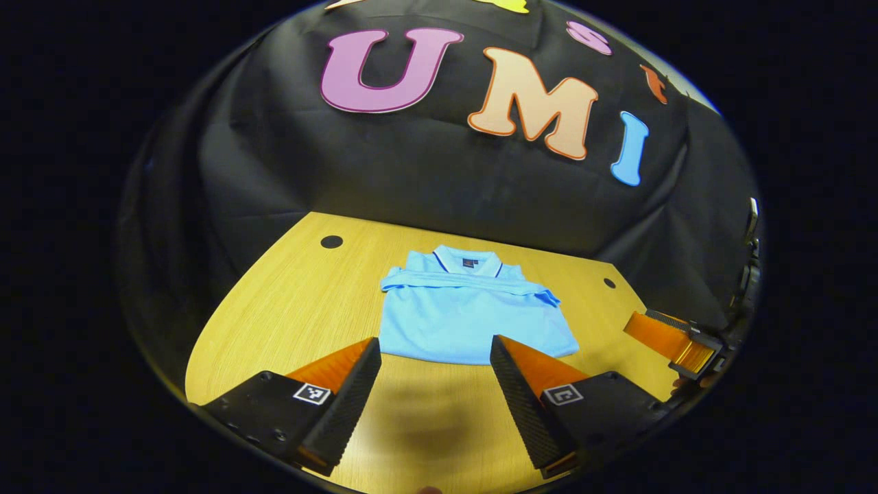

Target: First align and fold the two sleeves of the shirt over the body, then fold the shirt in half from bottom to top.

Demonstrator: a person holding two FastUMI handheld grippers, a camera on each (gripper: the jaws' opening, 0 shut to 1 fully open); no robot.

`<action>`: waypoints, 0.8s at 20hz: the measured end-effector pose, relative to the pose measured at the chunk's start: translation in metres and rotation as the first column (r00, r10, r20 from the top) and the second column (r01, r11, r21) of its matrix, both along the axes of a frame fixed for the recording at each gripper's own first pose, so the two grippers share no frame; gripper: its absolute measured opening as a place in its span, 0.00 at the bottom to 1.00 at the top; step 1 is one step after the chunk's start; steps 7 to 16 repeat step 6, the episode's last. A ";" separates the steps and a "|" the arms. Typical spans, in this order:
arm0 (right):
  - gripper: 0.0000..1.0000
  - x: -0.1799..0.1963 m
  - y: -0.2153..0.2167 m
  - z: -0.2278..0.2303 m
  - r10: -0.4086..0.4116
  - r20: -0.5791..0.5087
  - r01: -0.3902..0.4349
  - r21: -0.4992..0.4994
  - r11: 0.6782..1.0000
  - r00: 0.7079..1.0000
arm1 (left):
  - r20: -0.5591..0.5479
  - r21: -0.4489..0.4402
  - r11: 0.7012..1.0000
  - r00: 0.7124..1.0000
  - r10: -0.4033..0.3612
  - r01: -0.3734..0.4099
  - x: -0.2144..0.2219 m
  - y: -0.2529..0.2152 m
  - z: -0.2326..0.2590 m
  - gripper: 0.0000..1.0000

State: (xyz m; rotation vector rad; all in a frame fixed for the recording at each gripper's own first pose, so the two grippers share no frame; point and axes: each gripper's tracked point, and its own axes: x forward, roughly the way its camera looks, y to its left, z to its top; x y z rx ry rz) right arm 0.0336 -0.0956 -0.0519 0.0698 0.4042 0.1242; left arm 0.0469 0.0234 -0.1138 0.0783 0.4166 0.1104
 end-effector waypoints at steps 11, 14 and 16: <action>0.98 -0.033 0.009 0.000 -0.023 0.012 0.023 0.000 1.000 1.000 | -0.030 0.036 0.997 0.998 -0.061 0.062 -0.030 -0.008 -0.005 0.96; 0.98 -0.033 0.009 0.000 -0.023 0.012 0.023 0.000 1.000 1.000 | -0.030 0.036 0.997 0.998 -0.061 0.062 -0.030 -0.008 -0.005 0.96; 0.98 -0.033 0.009 0.000 -0.023 0.012 0.023 0.000 1.000 1.000 | -0.030 0.036 0.997 0.998 -0.061 0.062 -0.030 -0.008 -0.005 0.96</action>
